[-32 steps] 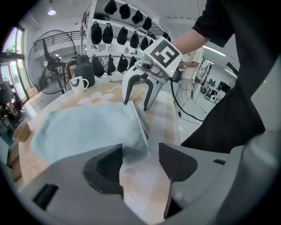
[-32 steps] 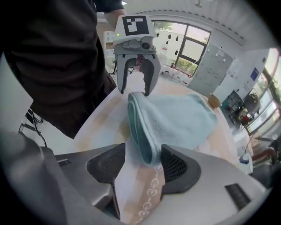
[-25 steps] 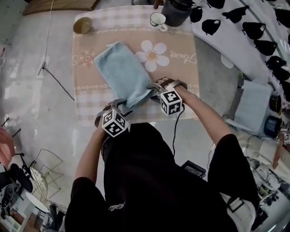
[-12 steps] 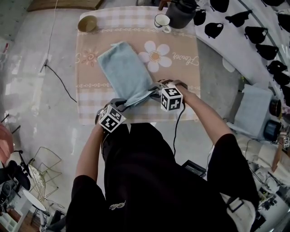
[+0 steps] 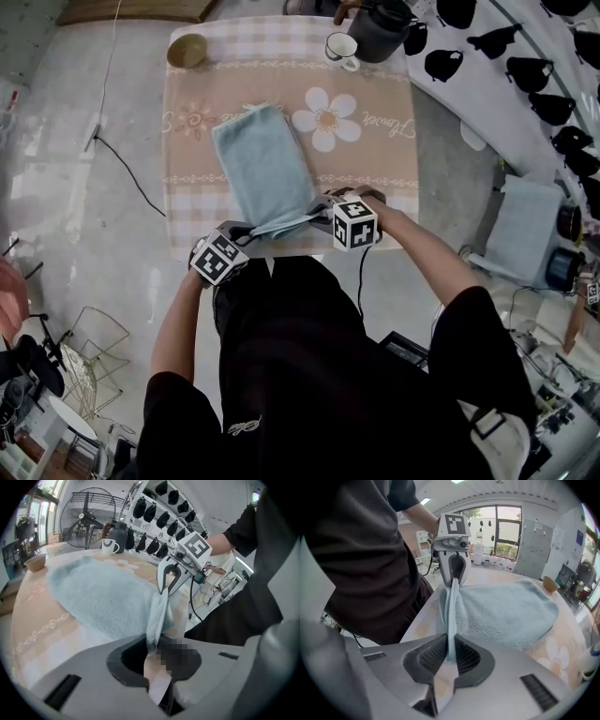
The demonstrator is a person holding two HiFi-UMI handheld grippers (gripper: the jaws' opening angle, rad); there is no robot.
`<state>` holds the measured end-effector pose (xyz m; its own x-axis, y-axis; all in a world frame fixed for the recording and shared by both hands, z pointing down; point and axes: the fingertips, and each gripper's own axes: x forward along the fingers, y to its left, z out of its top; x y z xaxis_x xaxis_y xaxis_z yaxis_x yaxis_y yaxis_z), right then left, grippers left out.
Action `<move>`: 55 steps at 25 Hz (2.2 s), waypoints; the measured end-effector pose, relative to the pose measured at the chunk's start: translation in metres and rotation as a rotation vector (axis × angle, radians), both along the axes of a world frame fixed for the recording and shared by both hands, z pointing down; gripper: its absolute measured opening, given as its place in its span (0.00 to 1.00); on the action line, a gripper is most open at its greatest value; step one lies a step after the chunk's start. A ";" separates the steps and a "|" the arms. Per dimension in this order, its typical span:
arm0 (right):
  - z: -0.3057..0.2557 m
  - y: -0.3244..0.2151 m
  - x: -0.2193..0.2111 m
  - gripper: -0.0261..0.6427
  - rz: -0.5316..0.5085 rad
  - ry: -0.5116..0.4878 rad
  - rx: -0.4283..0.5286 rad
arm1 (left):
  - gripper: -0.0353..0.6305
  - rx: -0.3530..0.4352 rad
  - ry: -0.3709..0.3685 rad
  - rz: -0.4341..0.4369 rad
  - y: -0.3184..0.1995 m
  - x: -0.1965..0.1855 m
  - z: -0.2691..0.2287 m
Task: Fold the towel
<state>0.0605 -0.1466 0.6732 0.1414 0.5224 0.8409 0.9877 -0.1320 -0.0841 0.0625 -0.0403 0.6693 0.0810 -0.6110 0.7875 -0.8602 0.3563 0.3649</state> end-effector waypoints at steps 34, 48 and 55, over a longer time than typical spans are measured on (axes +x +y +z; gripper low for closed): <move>-0.077 0.035 -0.301 0.35 0.609 0.056 -0.164 | 0.40 0.221 -0.054 -0.754 0.080 -0.292 -0.063; -0.105 0.006 -0.234 0.04 1.035 -0.022 -0.383 | 0.17 0.160 -0.149 -0.856 0.078 -0.205 -0.074; -0.088 0.004 -0.168 0.04 1.026 -0.010 -0.333 | 0.06 0.116 -0.158 -0.815 0.046 -0.138 -0.068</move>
<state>-0.1078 -0.1426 0.5853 -0.5004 0.5906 0.6330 0.6402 0.7446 -0.1887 -0.0760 0.0060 0.6017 -0.5270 -0.5080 0.6814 -0.3931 0.8565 0.3345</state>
